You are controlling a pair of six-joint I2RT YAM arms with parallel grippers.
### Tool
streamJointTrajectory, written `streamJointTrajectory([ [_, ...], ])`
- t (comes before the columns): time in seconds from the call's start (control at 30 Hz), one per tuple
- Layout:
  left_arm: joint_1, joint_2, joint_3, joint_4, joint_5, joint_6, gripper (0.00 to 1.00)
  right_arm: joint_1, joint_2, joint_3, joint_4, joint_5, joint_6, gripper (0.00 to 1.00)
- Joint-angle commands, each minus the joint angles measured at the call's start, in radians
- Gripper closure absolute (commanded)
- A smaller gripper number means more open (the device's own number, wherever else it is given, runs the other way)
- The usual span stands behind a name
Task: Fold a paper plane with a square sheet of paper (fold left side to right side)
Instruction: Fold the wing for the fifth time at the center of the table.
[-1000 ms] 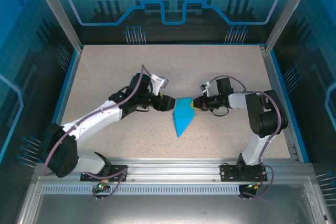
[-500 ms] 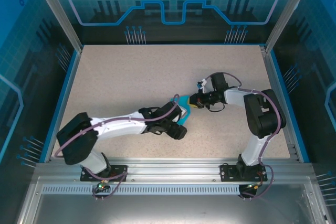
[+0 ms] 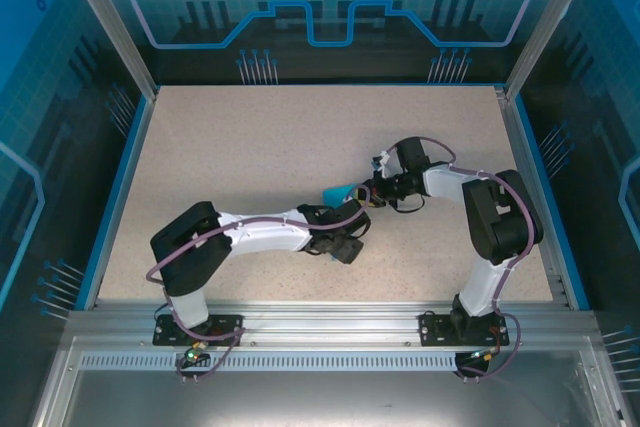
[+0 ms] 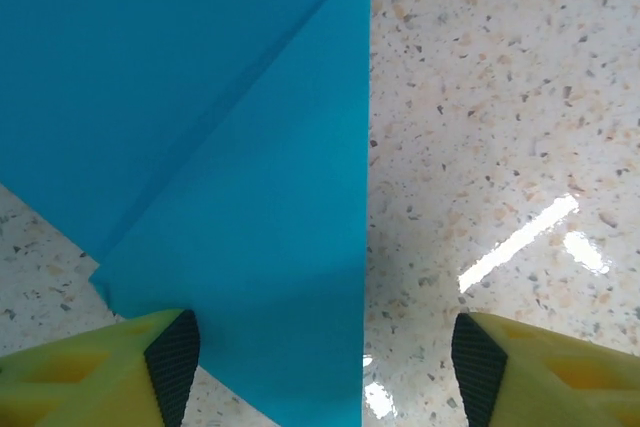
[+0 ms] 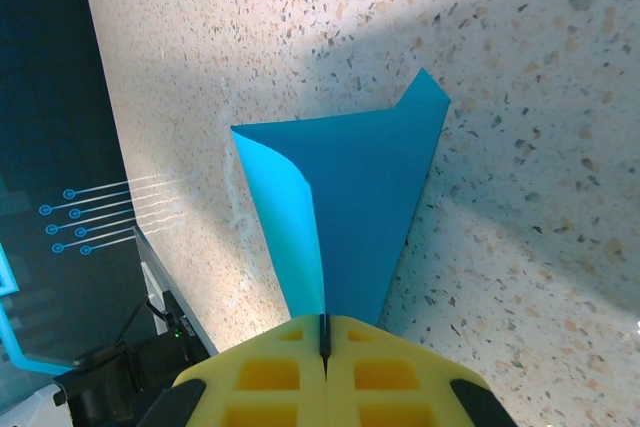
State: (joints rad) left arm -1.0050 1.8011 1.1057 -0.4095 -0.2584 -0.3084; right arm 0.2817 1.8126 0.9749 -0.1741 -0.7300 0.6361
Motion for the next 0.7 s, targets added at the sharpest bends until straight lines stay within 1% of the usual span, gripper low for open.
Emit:
streamJointTrajectory([
  [0.0, -0.009, 0.032, 0.041, -0.039, -0.049, -0.007, 0.33, 0.013, 0.009, 0.025, -0.04, 0.013, -0.007, 1.0],
  [0.33, -0.011, 0.075, 0.052, -0.032, -0.053, -0.012, 0.44, 0.03, 0.036, 0.046, -0.075, 0.035, -0.028, 1.0],
  [0.53, -0.012, 0.089, 0.054, -0.025, -0.048, -0.014, 0.52, 0.033, 0.046, 0.049, -0.087, 0.041, -0.035, 1.0],
  [0.67, -0.012, 0.101, 0.052, -0.025, -0.052, -0.022, 0.57, 0.034, 0.046, 0.051, -0.091, 0.042, -0.034, 0.98],
])
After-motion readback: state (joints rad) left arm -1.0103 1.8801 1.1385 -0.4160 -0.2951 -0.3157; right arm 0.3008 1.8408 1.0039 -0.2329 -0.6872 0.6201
